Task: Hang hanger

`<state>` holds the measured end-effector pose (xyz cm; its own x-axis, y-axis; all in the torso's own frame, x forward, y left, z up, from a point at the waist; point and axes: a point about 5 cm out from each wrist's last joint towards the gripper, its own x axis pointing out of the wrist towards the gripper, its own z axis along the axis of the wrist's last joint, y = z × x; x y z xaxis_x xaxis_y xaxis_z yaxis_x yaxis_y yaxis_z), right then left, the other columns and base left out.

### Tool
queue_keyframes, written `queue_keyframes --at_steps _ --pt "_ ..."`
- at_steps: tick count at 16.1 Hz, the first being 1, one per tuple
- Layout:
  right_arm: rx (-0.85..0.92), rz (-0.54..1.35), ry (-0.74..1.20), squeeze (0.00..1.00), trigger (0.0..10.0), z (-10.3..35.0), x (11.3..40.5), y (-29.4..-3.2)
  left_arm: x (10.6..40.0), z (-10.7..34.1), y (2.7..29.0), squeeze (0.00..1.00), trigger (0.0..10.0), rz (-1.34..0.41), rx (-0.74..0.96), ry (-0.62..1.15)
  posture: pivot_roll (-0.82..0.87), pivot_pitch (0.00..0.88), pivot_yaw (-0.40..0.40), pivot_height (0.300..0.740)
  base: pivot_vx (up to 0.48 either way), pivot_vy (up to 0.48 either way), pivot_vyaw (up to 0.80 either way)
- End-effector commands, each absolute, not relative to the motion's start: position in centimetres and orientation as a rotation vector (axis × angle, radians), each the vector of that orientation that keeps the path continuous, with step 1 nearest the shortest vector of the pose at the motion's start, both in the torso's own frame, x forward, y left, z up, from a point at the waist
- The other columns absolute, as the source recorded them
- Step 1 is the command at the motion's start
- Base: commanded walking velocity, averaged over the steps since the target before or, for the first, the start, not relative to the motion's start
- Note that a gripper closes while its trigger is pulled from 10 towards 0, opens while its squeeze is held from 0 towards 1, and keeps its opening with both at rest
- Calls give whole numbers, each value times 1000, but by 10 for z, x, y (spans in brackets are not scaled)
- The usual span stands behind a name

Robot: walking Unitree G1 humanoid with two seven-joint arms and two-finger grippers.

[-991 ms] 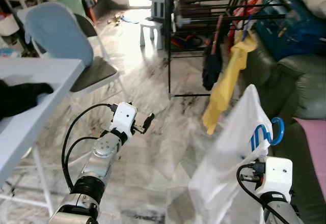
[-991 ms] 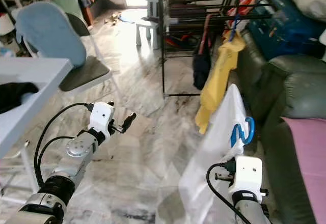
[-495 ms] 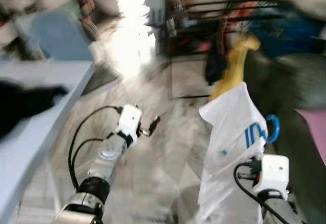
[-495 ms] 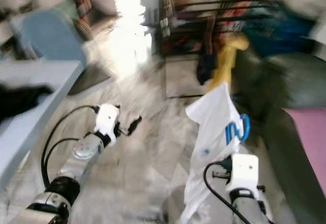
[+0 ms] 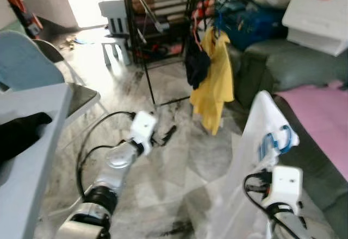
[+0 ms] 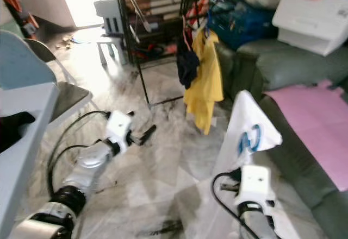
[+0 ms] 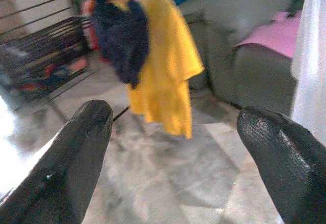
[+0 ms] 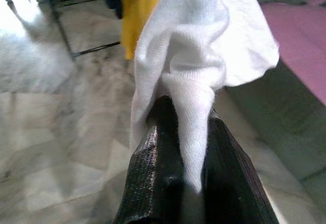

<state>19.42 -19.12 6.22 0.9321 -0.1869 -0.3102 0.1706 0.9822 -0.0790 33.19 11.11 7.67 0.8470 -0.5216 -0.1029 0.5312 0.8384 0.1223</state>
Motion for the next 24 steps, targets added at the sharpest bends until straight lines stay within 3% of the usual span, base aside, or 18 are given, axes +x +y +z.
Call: queue_keyframes --at_steps 1,6,13,18,24 --pt "-63 -184 263 0 10000 73 202 -193 335 80 110 0 10000 -554 143 56 -84 0 97 740 0 0 0" --pt "-123 -96 219 0 10000 84 212 -190 343 92 112 0 10000 -507 148 6 -75 0 106 740 0 0 0" --pt "-122 -71 212 0 10000 86 213 -185 340 89 107 0 10000 -516 127 8 -78 0 101 740 308 0 0" --pt "-120 60 274 0 10000 73 205 -164 337 79 105 0 10000 -495 98 56 -85 0 79 740 316 0 0" --pt "-109 67 281 0 10000 70 204 -168 337 73 109 0 10000 -457 105 90 -96 0 72 740 362 46 299"
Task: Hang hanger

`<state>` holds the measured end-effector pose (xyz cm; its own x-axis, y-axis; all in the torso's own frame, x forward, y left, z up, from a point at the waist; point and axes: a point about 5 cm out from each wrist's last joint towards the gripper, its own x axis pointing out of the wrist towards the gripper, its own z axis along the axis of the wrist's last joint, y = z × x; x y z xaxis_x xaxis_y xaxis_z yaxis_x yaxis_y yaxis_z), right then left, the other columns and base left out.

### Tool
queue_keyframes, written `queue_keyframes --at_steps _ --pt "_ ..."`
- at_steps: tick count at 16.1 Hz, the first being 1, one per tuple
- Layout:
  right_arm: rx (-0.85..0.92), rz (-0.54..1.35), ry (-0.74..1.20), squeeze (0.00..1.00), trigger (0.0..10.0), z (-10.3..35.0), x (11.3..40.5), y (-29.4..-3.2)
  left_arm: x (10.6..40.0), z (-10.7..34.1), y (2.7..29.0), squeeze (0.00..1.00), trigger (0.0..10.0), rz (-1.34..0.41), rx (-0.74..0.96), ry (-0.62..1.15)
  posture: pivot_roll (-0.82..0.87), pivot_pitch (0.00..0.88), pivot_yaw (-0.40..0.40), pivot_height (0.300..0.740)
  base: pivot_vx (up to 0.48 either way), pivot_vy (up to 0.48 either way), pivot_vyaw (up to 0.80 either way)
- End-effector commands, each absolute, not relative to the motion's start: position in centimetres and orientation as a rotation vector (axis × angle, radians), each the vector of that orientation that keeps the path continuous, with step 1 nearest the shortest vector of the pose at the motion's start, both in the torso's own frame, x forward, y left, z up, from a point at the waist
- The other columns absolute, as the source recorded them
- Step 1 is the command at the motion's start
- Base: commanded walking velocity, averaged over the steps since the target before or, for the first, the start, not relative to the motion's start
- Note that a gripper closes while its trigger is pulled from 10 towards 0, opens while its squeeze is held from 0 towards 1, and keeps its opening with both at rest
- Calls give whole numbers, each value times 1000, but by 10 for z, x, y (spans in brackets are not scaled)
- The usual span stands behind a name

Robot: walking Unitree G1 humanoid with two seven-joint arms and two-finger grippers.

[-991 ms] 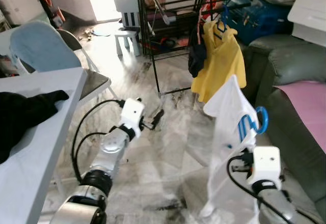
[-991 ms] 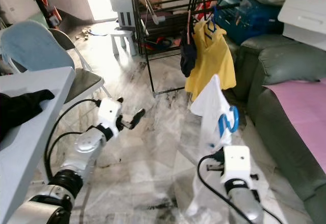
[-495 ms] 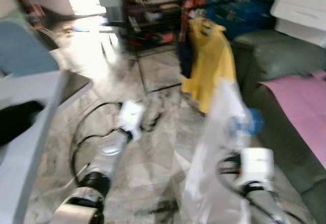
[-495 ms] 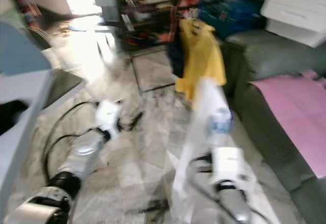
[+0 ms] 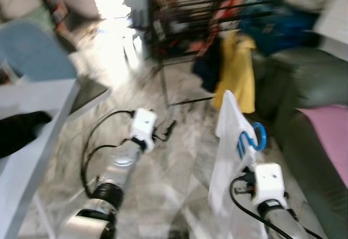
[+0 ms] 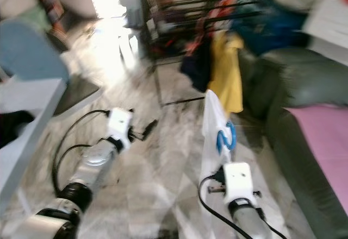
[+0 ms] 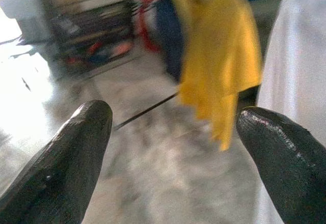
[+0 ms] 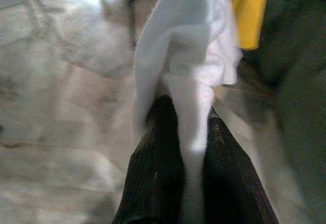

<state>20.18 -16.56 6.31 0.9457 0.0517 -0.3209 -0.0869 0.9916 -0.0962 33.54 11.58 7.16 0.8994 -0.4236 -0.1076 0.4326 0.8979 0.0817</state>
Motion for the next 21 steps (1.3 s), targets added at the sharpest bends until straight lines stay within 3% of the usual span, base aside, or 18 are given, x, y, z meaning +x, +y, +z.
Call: queue_keyframes --at_steps 1,8,21 --pt "-97 62 285 0 10000 69 204 -169 337 73 109 0 10000 -456 106 96 -98 0 74 740 394 274 0" --pt "-122 153 284 0 10000 69 217 -156 342 77 97 0 10000 -476 98 98 -112 0 100 740 401 262 0" --pt "-130 259 369 0 10000 57 210 -138 338 71 89 0 10000 -510 113 117 -118 0 98 740 434 0 0"
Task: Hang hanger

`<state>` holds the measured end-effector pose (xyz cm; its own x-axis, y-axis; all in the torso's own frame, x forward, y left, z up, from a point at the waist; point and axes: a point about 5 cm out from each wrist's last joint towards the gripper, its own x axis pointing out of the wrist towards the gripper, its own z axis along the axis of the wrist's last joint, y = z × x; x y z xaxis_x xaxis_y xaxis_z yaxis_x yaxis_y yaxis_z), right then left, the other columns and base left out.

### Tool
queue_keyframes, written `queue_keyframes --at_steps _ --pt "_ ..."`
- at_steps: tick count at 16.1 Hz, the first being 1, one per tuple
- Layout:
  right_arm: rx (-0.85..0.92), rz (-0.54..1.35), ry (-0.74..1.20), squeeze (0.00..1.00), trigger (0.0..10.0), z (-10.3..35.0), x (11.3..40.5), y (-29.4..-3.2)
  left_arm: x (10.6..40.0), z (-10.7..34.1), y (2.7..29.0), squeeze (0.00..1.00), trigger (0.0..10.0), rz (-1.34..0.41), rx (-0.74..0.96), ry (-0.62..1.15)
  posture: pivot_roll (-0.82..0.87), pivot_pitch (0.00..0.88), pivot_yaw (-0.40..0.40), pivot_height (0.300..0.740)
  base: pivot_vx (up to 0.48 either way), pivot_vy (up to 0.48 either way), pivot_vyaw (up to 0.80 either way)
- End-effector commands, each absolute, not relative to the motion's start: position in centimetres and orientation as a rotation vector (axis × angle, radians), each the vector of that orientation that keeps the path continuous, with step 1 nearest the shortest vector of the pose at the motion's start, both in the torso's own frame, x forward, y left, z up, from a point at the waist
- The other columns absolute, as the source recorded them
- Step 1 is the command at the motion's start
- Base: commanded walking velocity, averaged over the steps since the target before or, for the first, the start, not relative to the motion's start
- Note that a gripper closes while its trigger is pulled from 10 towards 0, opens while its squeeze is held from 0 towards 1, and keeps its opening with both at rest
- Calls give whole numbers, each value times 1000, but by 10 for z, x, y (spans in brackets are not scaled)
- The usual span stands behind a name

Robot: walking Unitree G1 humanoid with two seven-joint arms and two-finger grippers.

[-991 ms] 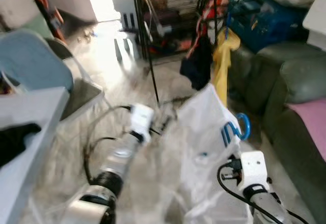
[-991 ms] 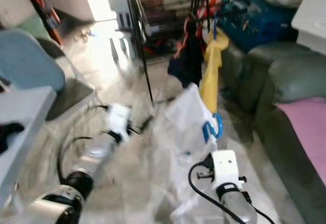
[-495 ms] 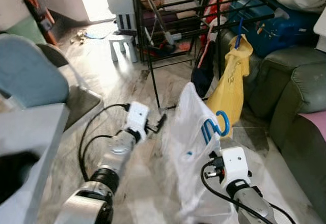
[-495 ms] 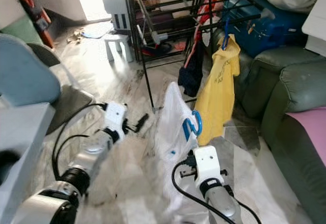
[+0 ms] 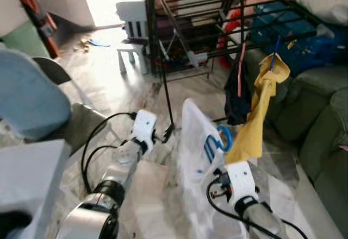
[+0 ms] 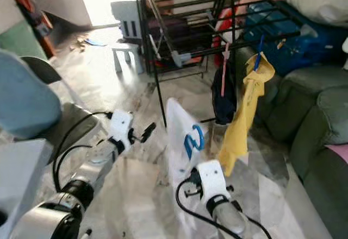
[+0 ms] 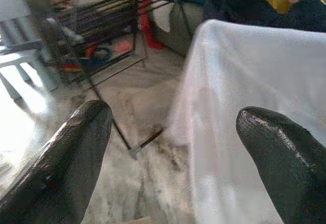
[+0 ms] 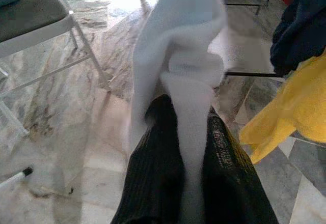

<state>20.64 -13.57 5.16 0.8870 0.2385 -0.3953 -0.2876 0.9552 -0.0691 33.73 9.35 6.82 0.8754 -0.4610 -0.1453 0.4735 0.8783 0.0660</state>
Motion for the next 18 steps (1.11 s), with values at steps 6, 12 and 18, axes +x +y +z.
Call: queue_keyframes --at_steps 6,12,18 --pt "-133 157 392 0 10000 56 215 -154 336 68 87 0 10000 -527 115 125 -119 0 95 740 475 0 0" --pt "-136 142 400 0 10000 55 216 -156 335 65 86 0 10000 -532 88 146 -118 0 89 740 424 129 0" --pt "-136 190 372 0 10000 65 228 -150 332 63 83 0 10000 -544 88 151 -120 0 85 740 67 42 0"
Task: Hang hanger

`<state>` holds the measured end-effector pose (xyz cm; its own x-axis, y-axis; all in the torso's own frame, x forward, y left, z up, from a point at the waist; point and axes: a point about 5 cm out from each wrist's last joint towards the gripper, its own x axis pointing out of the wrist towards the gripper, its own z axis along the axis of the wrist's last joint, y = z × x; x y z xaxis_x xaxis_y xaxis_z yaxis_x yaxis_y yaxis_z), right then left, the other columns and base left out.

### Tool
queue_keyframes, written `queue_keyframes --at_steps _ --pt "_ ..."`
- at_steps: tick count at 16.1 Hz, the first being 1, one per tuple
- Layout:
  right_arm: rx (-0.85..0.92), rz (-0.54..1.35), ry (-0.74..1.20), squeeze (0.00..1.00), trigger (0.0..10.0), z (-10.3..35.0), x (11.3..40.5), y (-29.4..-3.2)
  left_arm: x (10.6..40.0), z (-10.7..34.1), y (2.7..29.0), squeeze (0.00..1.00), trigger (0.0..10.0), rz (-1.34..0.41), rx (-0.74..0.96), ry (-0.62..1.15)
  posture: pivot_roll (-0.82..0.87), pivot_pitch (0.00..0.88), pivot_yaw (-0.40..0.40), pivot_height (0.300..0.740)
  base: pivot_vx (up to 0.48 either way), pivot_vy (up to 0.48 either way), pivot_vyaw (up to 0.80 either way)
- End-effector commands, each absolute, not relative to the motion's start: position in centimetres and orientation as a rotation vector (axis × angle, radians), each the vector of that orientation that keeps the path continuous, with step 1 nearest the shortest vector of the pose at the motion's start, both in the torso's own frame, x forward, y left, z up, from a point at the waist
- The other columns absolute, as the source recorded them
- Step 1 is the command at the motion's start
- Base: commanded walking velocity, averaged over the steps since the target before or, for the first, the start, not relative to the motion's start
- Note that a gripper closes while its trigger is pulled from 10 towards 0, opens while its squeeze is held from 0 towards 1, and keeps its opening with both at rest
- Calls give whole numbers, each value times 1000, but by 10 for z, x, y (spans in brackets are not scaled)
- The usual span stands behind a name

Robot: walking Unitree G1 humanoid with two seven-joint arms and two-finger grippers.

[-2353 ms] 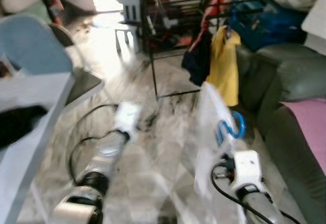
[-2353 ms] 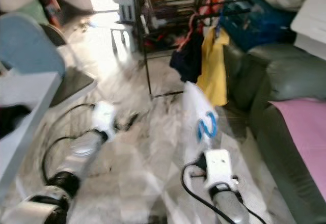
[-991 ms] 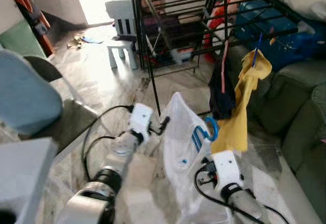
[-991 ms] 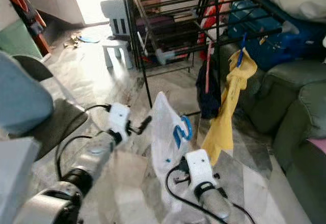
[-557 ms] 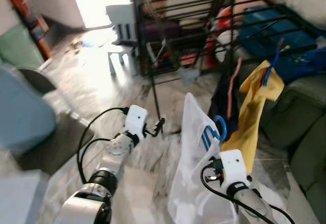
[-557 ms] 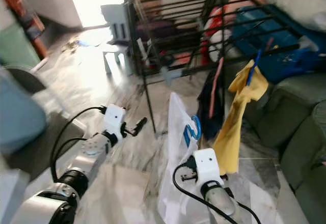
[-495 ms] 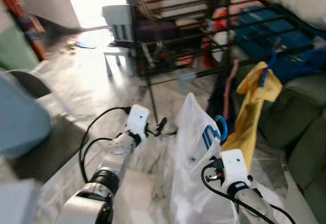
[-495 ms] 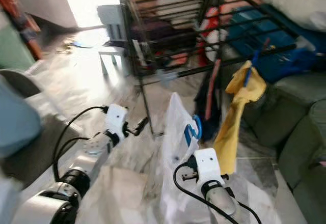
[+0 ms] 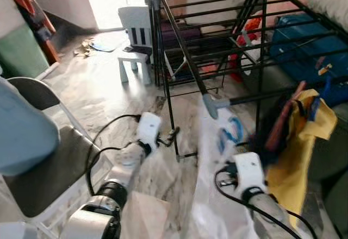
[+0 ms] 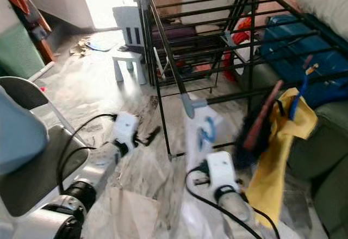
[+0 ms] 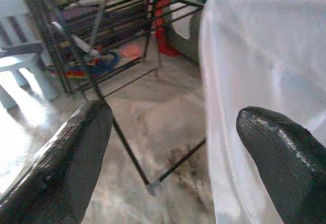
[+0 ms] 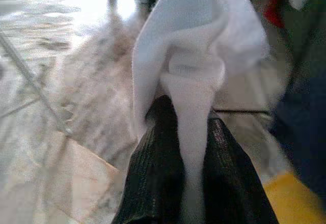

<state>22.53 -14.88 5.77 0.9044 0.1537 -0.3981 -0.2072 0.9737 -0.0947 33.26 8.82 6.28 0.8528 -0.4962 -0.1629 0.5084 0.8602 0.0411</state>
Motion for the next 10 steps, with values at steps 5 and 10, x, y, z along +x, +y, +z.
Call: queue_keyframes --at_steps 5,10 --pt "-118 161 355 0 10000 73 243 -150 332 62 84 0 10000 -551 102 157 -115 0 84 740 0 0 0" --pt "-116 116 354 0 10000 82 257 -172 331 61 83 0 10000 -570 106 168 -114 0 88 740 0 0 0"
